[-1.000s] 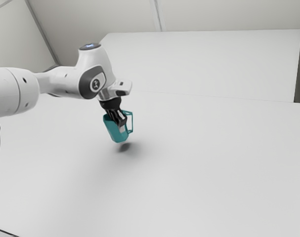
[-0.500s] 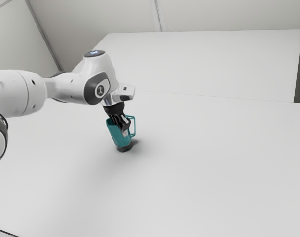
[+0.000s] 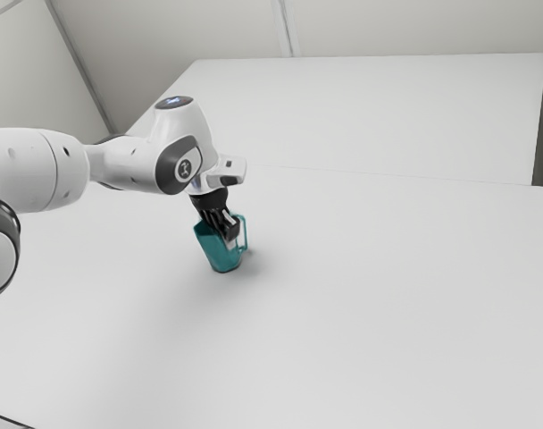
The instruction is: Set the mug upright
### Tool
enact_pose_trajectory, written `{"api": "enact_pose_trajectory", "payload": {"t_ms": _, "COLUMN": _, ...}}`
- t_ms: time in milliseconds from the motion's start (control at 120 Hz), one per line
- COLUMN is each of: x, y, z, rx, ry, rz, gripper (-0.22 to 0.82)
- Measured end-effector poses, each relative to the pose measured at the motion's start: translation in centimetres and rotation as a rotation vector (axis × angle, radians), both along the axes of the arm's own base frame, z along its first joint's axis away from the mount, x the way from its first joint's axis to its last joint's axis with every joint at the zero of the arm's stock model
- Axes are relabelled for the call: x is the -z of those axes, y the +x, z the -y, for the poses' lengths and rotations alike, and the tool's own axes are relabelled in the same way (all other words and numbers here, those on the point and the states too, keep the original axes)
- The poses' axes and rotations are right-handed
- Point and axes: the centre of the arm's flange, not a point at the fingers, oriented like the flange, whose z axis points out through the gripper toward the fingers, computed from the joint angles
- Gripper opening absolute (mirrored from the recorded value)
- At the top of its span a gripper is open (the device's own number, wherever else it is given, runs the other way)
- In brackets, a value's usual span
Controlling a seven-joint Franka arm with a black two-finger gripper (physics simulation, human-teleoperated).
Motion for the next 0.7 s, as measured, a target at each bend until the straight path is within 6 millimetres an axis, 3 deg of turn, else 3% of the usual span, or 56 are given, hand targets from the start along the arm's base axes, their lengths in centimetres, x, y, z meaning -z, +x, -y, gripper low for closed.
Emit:
{"api": "enact_pose_trajectory", "payload": {"t_ms": 108, "x": 0.0, "y": 0.0, "z": 0.0, "rx": 0.002, "ry": 0.000, "rz": 0.001, "gripper": 0.27}}
{"api": "enact_pose_trajectory", "payload": {"t_ms": 242, "x": -1.3, "y": 0.0, "z": 0.0, "rx": 0.004, "ry": -0.002, "rz": 0.019, "gripper": 0.43}}
{"api": "enact_pose_trajectory", "payload": {"t_ms": 375, "x": -8.0, "y": -0.8, "z": 0.3, "rx": -0.023, "ry": -0.041, "rz": 0.092, "gripper": 0.51}}
{"api": "enact_pose_trajectory", "payload": {"t_ms": 525, "x": -16.0, "y": -0.3, "z": 0.5, "rx": -0.063, "ry": -0.081, "rz": 0.103, "gripper": 0.56}}
{"api": "enact_pose_trajectory", "payload": {"t_ms": 583, "x": -17.8, "y": -0.5, "z": 0.6, "rx": -0.076, "ry": -0.087, "rz": 0.082, "gripper": 0.57}}
{"api": "enact_pose_trajectory", "payload": {"t_ms": 700, "x": -19.2, "y": -1.1, "z": 0.8, "rx": -0.100, "ry": -0.087, "rz": 0.025, "gripper": 0.58}}
